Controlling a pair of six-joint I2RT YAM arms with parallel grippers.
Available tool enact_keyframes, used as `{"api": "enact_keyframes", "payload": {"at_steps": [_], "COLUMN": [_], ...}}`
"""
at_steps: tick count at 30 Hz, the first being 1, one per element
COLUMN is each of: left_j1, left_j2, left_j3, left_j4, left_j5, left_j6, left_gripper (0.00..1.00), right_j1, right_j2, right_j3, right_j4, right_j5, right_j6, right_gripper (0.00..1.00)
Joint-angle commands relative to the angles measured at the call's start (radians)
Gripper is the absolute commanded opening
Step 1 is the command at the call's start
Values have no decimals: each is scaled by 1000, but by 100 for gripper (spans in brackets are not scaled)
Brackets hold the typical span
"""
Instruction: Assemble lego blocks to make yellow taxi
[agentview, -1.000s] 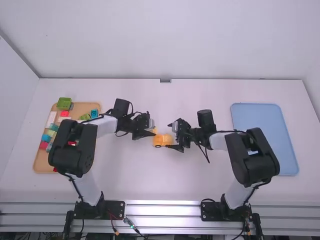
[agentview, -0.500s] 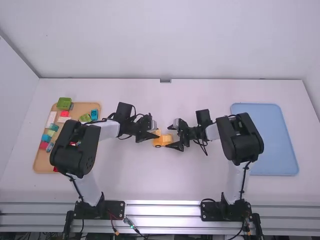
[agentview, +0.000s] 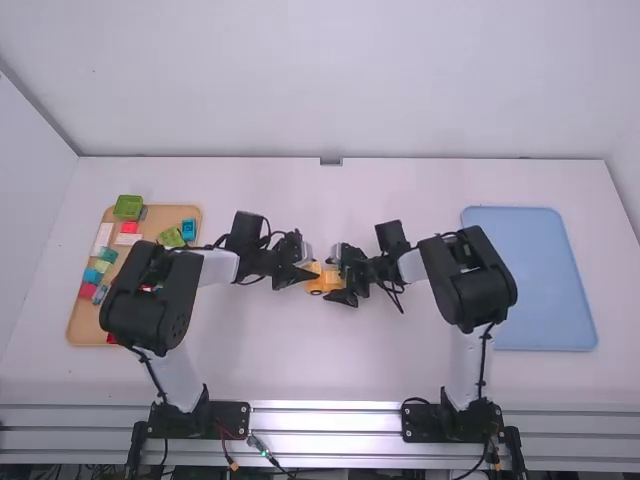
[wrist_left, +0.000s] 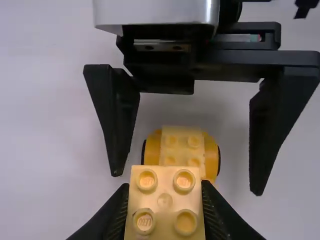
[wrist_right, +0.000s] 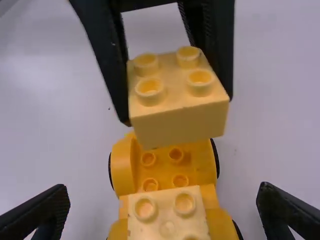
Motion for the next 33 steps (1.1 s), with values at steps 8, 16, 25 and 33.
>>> {"api": "enact_keyframes", "payload": {"at_steps": [8, 16, 25, 33], "left_j1": [-22, -72, -58, -58], "left_j2": [-7, -7, -7, 6], "left_j3": [-11, -11, -11, -11], "left_j4": [-10, -11, -8, -43], "left_j5": [19, -101, -92, -97], "left_j6": [-20, -72, -72, -6], "left_gripper": [2, 2, 2, 2], "right_j1": [-16, -24, -34, -34], "right_j2": [103, 113, 113, 113], "right_j3": [19, 18, 18, 18], "right_j4": [124, 143, 129, 129], "right_j5": [-86, -97, -93, -93], "right_j6": [39, 21, 11, 3], "right_gripper": [100, 92, 59, 41]}}
